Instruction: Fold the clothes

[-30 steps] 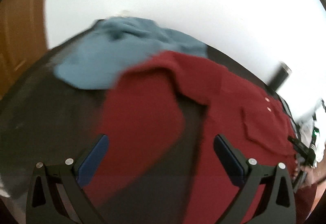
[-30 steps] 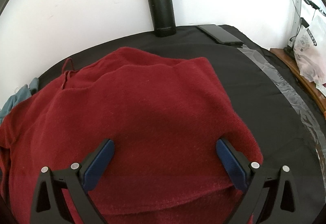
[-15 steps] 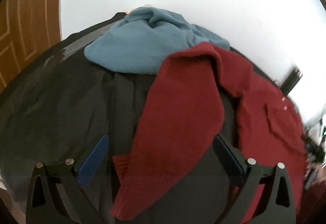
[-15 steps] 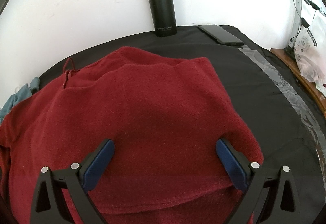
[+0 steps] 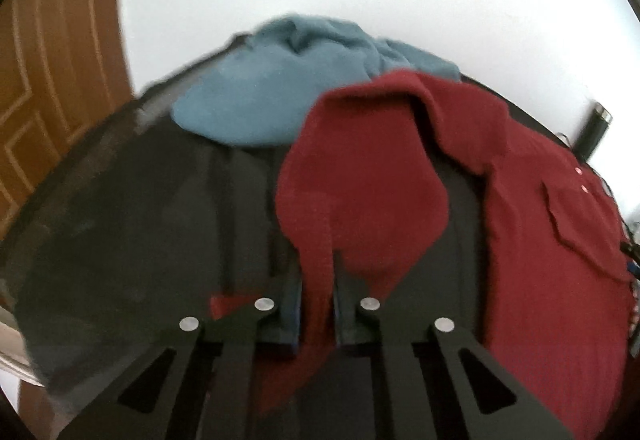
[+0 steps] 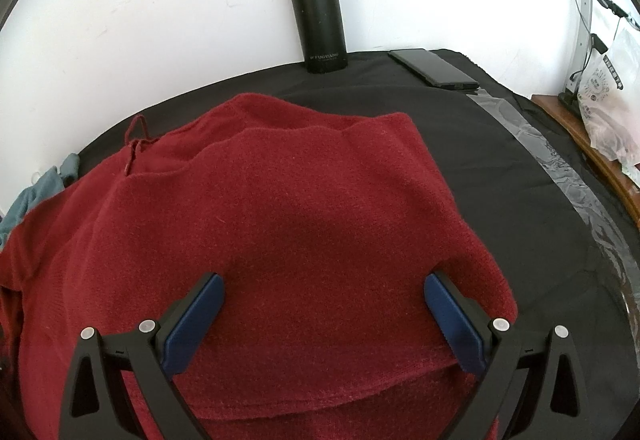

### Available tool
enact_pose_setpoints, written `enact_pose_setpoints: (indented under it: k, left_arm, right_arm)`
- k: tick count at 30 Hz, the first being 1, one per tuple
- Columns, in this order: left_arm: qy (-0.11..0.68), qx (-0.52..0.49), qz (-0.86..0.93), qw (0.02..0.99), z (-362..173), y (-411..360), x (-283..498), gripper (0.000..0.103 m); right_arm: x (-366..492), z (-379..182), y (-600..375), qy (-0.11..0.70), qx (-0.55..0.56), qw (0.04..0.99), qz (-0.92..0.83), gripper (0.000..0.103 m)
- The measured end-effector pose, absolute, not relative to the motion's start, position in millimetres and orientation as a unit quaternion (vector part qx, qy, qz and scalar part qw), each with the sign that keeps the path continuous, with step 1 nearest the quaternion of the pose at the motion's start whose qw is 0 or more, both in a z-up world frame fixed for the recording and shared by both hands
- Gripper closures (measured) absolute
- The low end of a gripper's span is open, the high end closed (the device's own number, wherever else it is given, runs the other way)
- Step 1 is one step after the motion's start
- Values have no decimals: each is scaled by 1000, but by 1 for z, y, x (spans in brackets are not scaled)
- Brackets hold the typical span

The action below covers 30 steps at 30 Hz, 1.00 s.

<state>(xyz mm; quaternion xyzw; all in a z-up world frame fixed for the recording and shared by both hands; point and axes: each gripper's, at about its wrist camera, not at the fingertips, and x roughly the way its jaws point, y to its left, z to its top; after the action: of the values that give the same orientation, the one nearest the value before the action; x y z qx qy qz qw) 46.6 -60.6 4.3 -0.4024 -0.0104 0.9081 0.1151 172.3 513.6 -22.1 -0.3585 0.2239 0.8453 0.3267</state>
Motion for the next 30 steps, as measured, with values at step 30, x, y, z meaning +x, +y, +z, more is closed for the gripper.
enact_pose_setpoints:
  k: [30]
  left_arm:
    - [-73,-143,983,90,189,-12,-1,93]
  right_arm:
    - [170,-20,513,227,-356,326,846,1]
